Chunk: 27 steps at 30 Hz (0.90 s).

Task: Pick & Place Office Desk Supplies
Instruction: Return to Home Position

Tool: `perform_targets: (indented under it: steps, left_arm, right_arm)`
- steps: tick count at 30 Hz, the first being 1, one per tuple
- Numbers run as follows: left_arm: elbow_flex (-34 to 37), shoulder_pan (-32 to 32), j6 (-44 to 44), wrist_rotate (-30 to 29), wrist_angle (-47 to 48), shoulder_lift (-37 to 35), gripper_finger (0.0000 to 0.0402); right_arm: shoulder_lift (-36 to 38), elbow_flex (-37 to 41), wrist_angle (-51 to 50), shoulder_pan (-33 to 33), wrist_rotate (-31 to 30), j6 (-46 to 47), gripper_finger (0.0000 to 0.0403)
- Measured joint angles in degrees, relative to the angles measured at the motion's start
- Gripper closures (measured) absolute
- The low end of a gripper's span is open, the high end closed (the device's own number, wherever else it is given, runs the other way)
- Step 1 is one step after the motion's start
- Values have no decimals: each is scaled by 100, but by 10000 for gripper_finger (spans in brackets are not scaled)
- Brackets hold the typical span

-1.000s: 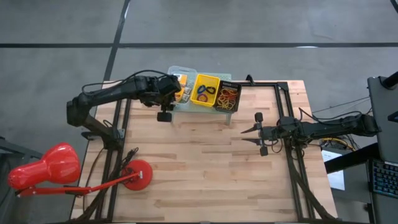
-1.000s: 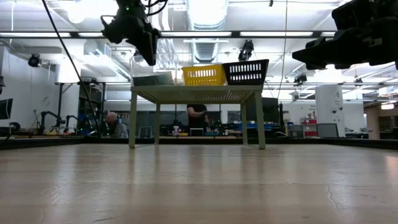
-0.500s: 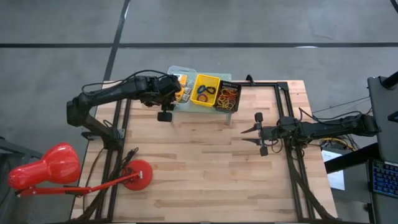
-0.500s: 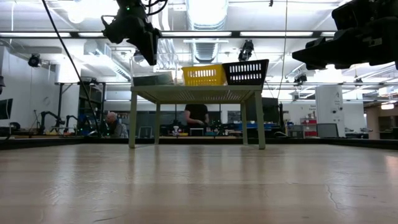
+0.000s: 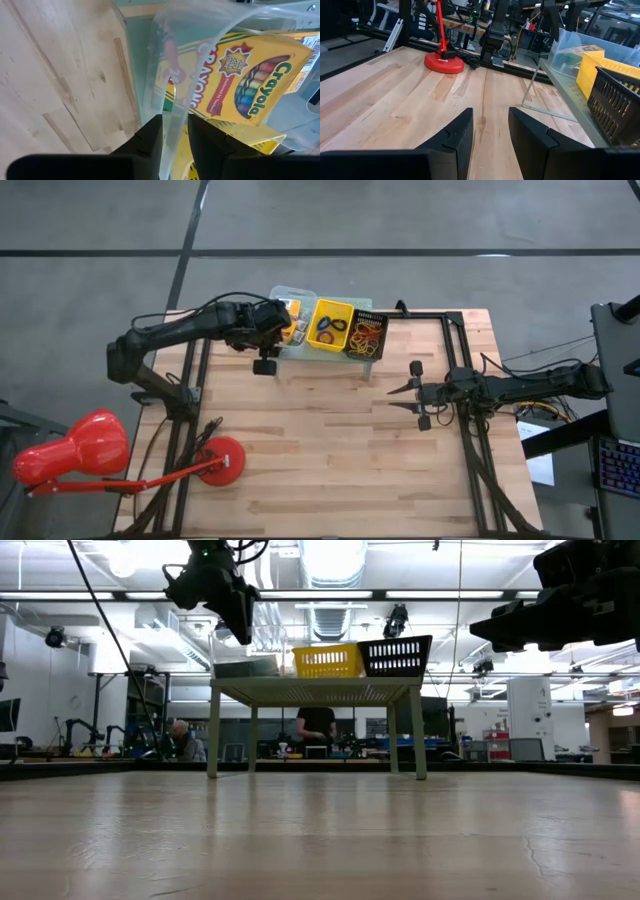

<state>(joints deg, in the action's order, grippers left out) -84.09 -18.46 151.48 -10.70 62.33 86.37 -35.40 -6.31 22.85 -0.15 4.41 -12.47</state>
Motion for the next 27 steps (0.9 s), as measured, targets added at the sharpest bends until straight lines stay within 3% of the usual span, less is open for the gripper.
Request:
perform_targets:
  steps: [17,27]
  left_arm:
    - [0,26,-564,67,-126,-556,304]
    - [0,306,-2095,136,-129,-1058,304]
  right_arm:
    - [0,0,0,-2,0,0,282]
    - [0,0,0,-2,0,1,282]
